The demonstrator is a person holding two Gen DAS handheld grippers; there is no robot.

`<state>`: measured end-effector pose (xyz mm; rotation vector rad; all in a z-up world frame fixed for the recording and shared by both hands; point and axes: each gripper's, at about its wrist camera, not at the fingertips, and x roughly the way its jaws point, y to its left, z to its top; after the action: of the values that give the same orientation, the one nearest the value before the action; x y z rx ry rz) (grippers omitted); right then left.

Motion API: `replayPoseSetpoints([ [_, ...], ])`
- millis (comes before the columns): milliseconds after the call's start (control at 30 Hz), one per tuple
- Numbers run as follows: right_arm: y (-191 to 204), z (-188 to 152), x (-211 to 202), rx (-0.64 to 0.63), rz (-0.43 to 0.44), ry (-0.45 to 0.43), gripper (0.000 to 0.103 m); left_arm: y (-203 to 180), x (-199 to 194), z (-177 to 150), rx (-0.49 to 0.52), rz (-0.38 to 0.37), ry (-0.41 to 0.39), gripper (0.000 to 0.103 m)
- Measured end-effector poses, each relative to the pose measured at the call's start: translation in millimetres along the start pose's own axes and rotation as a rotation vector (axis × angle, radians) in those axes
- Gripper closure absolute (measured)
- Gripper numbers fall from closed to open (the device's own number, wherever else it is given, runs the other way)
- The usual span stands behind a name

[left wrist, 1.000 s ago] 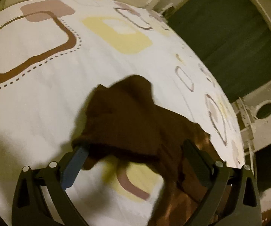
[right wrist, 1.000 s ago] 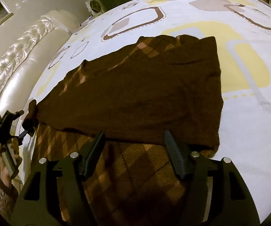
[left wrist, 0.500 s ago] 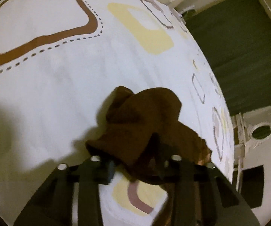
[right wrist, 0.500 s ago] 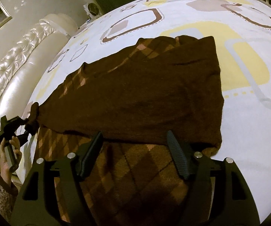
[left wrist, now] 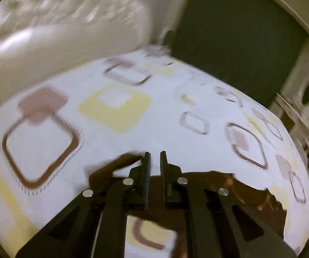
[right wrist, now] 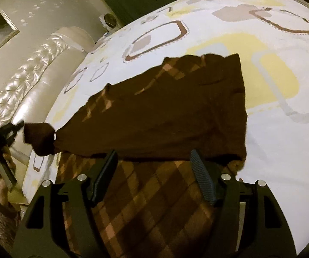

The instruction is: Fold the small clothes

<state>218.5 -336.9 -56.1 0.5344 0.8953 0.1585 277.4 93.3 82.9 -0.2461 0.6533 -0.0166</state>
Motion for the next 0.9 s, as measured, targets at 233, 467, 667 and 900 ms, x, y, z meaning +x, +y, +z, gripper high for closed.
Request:
replayPoseSetpoints([
  [233, -5, -2, -18, 0.026, 0.019, -0.025, 0.032, -93, -10, -10, 0.167, -0.105, 0.016, 0.094],
  [467, 0, -1, -28, 0.029, 0.034, -0.007, 0.032, -120, -10, -61, 0.171, -0.226, 0.119, 0.085],
  [667, 58, 7, -10, -0.025, 0.161, 0.055, 0.032, -60, -27, -76, 0.125, -0.129, 0.104, 0.052],
  [900, 220, 16, 62, -0.311, 0.224, 0.173, 0.032, 62, -36, -88, -0.015, 0.025, 0.115, 0.051],
])
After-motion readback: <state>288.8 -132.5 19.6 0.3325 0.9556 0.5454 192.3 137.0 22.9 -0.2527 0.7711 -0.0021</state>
